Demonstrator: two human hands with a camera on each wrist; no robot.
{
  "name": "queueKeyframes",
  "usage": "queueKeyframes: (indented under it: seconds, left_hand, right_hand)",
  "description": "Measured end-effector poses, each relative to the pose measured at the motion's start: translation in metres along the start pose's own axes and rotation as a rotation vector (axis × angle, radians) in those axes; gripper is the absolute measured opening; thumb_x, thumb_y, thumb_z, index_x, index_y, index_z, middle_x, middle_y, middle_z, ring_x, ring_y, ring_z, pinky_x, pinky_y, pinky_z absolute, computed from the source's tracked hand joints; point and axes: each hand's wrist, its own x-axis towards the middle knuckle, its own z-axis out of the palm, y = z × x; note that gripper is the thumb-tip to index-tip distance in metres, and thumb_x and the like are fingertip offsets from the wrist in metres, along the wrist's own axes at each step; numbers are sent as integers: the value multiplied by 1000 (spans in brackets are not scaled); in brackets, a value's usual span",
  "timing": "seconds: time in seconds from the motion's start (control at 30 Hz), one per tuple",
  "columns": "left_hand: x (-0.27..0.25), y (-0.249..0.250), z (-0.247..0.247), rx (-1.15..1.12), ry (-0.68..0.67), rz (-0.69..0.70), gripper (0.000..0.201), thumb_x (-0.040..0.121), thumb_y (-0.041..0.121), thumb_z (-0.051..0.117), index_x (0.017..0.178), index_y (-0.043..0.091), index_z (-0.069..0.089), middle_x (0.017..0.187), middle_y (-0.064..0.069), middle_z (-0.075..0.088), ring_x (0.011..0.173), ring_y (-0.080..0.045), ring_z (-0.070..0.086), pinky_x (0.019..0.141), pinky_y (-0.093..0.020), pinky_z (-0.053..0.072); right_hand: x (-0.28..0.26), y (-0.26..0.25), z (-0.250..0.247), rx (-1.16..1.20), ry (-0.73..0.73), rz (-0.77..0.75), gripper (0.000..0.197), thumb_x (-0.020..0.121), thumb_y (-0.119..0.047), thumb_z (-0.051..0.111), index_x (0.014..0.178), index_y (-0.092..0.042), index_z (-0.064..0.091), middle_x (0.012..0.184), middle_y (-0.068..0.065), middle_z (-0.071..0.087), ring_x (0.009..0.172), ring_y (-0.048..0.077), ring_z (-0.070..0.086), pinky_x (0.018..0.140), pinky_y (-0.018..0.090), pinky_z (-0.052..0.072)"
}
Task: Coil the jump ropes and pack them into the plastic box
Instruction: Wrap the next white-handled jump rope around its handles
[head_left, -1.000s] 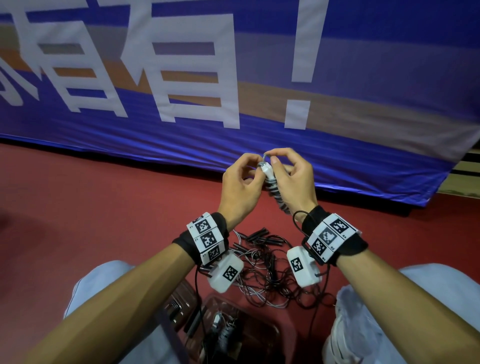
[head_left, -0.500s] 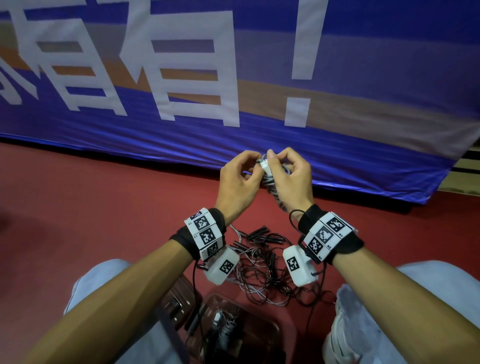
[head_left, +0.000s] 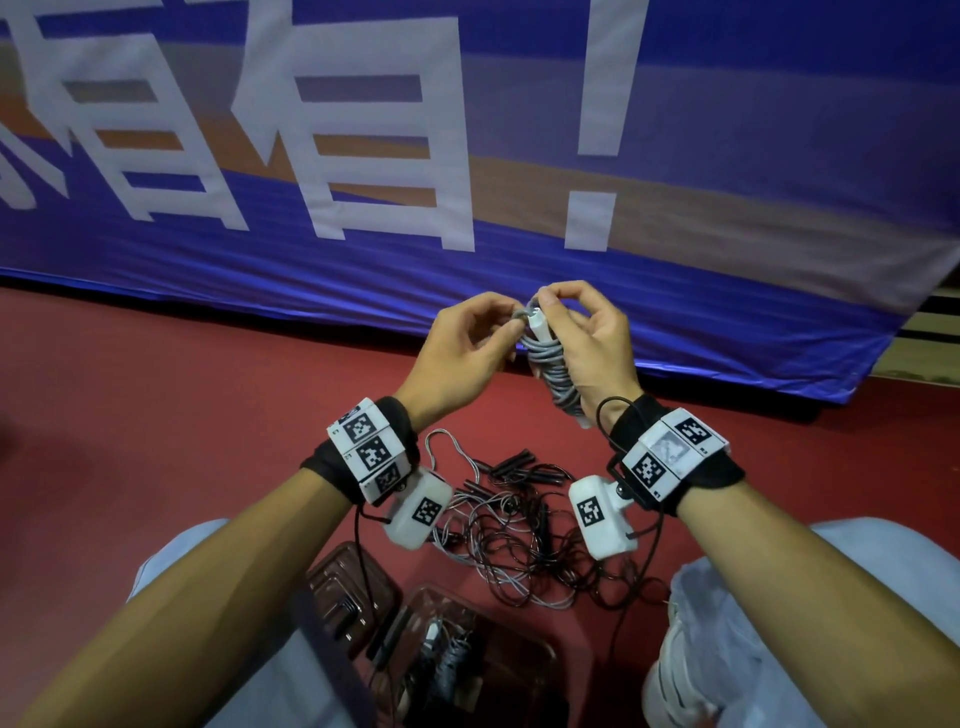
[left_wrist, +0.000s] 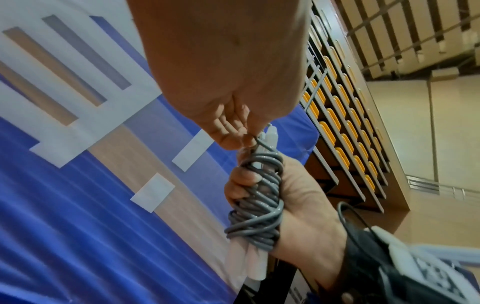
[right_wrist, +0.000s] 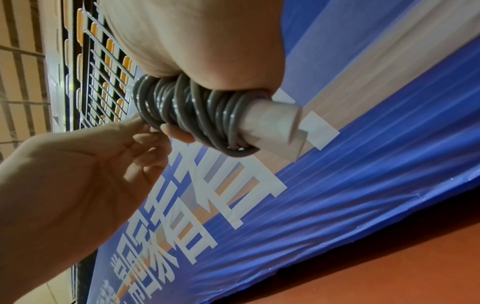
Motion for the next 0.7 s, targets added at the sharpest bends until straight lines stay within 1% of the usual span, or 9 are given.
queueKeyframes:
  seconds: [0.1,0.17,0.33,0.43,0.47,0.53,0.57,0.63,0.7]
  left_hand:
    - [-1,1,1,-111,9,-75,8,98,2,59,101,-6,63,74,-1,62,63,-16,55,57,-28,47]
    - [-1,0,2,-156,35,-113,11,98,1,58,103,-8,62,77,-3,63,63,-15,56,59,-27,49]
    - [-3,1,8,-234,128,-162,11,97,4,61,106,-2,63,83,-5,68,66,-15,61,61,-27,53]
    - [-7,0,12,-280,189,-173,22,95,4,64,115,3,54,80,-7,67,65,-17,63,62,-31,53]
    - [-8,-1,12,-277,202,-171,22,94,3,65,112,4,52,79,-7,66,65,-17,63,62,-31,53]
    - [-9,-3,13,-251,231,-162,16,92,0,67,102,3,55,78,-6,65,65,-19,65,59,-31,53]
    - [-10,-4,14,-242,255,-161,14,91,-1,68,98,2,57,79,-8,66,66,-21,66,58,-31,53]
    - [-11,-6,17,-243,310,-158,12,88,0,72,95,-1,63,81,-13,69,69,-24,68,59,-33,55]
    - [-11,-7,18,-232,341,-158,10,85,4,77,90,1,69,83,-15,72,71,-26,69,65,-37,56]
  right_hand:
    - [-3,0,4,-14,2,-26,23,100,-26,66,95,-5,70,85,17,76,71,27,69,63,34,57]
    - [-2,3,6,-32,7,-37,25,100,-30,66,92,-7,72,86,17,76,73,25,69,67,36,57]
    - [2,2,8,-68,18,-37,31,101,-33,64,90,-6,73,77,10,72,71,22,65,67,38,53]
    - [0,2,7,-152,5,-105,31,104,-31,60,91,-5,70,81,5,75,75,18,70,71,35,55]
    - [-1,3,6,-194,4,-122,31,104,-32,59,92,-5,67,76,2,73,71,15,69,67,33,54]
    - [-2,5,5,-273,25,-122,31,104,-36,59,91,-8,59,61,-5,62,54,8,54,55,28,43]
    - [-3,6,6,-288,33,-114,32,103,-38,59,88,-9,56,57,-5,58,51,8,48,52,28,39]
    - [-4,8,6,-292,50,-117,39,101,-39,63,80,-7,58,59,-2,60,53,10,50,53,31,40]
    - [-6,8,7,-304,82,-115,41,99,-40,65,80,-5,60,61,-1,64,54,11,55,53,32,43]
